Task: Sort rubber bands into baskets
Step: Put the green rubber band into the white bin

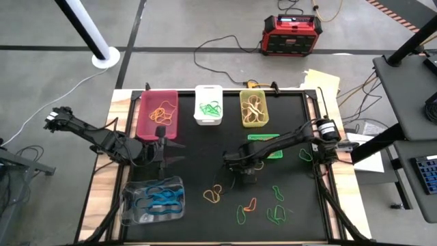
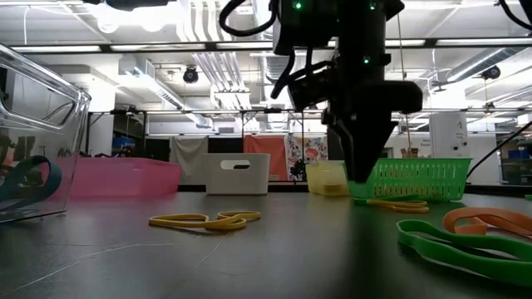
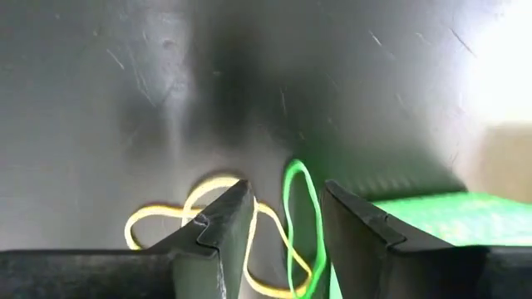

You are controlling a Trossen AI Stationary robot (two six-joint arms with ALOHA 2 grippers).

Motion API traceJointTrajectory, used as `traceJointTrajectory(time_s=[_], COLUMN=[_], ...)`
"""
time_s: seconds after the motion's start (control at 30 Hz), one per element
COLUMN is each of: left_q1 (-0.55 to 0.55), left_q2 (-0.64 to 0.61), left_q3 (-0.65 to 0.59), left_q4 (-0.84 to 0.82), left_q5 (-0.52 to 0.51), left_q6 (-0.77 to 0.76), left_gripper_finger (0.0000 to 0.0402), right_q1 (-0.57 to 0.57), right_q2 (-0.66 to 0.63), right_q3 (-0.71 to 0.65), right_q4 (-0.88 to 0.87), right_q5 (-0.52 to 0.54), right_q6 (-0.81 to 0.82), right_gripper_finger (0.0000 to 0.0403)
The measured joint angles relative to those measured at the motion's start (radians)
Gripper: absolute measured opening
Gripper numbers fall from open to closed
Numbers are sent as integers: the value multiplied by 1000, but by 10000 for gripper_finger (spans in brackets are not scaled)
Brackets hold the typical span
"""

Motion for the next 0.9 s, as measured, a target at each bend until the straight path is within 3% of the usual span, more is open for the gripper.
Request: traceJointTrajectory(time_s=[0.37, 0.5, 0.7, 0.9], left_q1=[0, 0, 0, 0], left_q2=[0, 0, 0, 0], left_q3=[0, 0, 0, 0], left_q4=[0, 0, 0, 0], left_q5=[0, 0, 1, 1], left_q6=[-1, -1, -8, -8], left_gripper_finger=[162, 162, 162, 162], right_q1=[0, -2, -3, 2], right_q2=[74, 76, 76, 68], right_q3=[-1, -1, -2, 17], right_q4=[10, 10, 11, 22], right_q5=[10, 11, 12, 7], right_q6=[-5, -5, -12, -14], right_gripper_finger=[120, 94, 20, 9])
